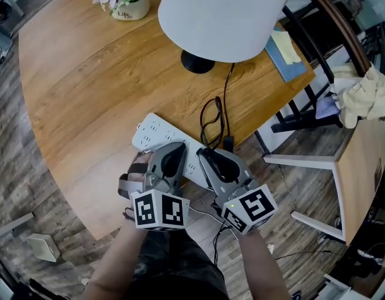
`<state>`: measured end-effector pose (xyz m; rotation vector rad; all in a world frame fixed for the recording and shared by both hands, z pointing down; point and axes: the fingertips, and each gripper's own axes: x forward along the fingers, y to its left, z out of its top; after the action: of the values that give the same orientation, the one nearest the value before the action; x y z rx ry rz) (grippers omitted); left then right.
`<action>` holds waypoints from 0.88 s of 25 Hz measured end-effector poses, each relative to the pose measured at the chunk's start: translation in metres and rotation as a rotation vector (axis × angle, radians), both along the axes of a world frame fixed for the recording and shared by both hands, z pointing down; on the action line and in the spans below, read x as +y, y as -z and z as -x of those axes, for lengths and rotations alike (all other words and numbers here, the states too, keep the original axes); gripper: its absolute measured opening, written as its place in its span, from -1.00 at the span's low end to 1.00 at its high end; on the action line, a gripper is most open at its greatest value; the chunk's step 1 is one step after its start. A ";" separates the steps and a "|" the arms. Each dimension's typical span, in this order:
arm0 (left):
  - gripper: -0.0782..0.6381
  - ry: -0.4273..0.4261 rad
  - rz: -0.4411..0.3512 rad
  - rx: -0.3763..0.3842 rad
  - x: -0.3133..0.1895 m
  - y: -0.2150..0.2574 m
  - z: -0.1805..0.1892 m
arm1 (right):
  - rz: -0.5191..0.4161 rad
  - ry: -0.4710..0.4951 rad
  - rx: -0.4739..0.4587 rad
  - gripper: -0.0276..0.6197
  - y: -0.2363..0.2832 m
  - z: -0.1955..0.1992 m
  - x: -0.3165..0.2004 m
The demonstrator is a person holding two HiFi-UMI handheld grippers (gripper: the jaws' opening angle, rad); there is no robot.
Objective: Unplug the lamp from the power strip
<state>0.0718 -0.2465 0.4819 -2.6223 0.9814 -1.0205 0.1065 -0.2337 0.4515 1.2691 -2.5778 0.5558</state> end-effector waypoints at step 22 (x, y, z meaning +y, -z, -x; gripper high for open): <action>-0.79 0.184 0.003 0.293 -0.005 0.055 0.062 | -0.011 -0.049 0.138 -0.70 0.006 -0.019 -0.024</action>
<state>0.0099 -0.2510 0.4267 -2.7787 1.3034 -0.6799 0.1259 -0.2576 0.4457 1.3288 -2.4460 0.4468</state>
